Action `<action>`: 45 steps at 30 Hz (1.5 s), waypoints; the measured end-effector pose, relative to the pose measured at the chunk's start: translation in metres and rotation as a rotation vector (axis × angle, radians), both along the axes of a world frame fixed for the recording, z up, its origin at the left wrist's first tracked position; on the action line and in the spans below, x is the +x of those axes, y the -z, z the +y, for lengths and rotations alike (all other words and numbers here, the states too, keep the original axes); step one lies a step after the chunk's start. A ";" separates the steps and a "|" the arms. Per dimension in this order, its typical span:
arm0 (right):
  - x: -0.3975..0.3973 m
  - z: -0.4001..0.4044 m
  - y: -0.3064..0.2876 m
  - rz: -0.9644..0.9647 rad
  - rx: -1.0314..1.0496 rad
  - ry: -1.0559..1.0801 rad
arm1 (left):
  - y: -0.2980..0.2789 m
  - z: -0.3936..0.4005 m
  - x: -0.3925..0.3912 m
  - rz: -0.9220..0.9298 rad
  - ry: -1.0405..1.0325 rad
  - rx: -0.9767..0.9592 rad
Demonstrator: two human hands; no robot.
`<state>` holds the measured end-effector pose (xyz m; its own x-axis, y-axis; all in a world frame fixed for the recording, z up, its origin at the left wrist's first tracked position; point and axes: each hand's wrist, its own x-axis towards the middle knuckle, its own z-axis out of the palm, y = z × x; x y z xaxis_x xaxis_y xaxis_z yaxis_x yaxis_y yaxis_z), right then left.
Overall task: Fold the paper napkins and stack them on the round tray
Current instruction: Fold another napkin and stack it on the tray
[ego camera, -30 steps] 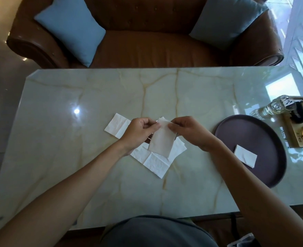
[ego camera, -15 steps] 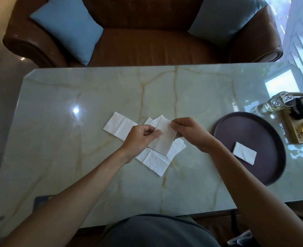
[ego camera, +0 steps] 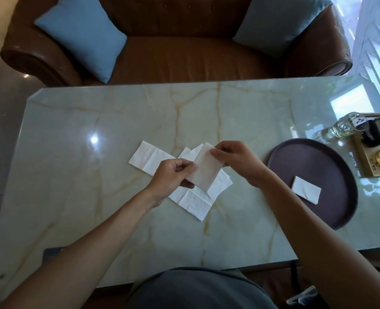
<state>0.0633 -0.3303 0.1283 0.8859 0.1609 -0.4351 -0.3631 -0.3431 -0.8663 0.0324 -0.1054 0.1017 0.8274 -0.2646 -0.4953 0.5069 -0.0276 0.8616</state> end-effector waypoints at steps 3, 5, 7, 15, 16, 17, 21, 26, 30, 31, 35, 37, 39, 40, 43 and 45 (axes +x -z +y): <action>0.001 0.000 0.002 0.002 -0.002 0.007 | -0.001 -0.002 0.001 -0.008 -0.013 -0.003; 0.002 0.000 0.004 -0.008 -0.004 0.034 | -0.002 -0.005 0.001 -0.017 -0.018 -0.014; 0.003 -0.001 0.004 -0.006 0.003 0.052 | 0.001 -0.005 -0.001 -0.022 -0.034 -0.021; -0.006 -0.027 0.010 -0.030 0.010 0.143 | 0.009 -0.014 -0.005 -0.010 -0.024 -0.017; -0.010 -0.032 0.012 -0.042 -0.002 0.150 | 0.010 -0.019 -0.004 -0.005 -0.003 -0.023; -0.013 -0.038 0.013 -0.053 -0.015 0.158 | 0.010 -0.023 -0.004 -0.004 0.021 -0.025; -0.027 -0.069 0.017 -0.096 -0.036 0.265 | 0.012 -0.039 -0.002 -0.044 0.151 0.038; -0.050 -0.117 0.018 -0.085 0.073 0.326 | 0.014 -0.075 0.011 0.077 0.207 0.031; -0.068 -0.146 0.021 -0.068 0.126 0.353 | 0.016 -0.144 0.012 0.082 0.401 -0.009; -0.072 -0.156 0.023 -0.062 0.132 0.379 | 0.018 -0.162 0.010 0.067 0.423 -0.001; -0.097 -0.209 0.037 -0.006 0.135 0.562 | 0.026 -0.225 0.007 0.095 0.394 0.021; -0.111 -0.237 0.049 0.014 0.151 0.705 | 0.032 -0.255 0.004 0.185 0.365 0.010; -0.122 -0.260 0.063 0.044 0.167 0.835 | 0.038 -0.285 -0.001 0.295 0.355 -0.011; -0.127 -0.270 0.071 0.059 0.169 0.887 | 0.042 -0.299 -0.003 0.337 0.364 -0.006; -0.137 -0.293 0.092 0.109 0.195 0.999 | 0.058 -0.336 -0.006 0.430 0.386 0.042; -0.142 -0.305 0.106 0.143 0.196 1.044 | 0.070 -0.357 -0.006 0.463 0.356 0.081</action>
<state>-0.0791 -0.6357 0.0227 0.5683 -0.5690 -0.5944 -0.4986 0.3365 -0.7988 0.0264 -0.4625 0.0318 0.3871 -0.4328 -0.8142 0.7777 -0.3212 0.5404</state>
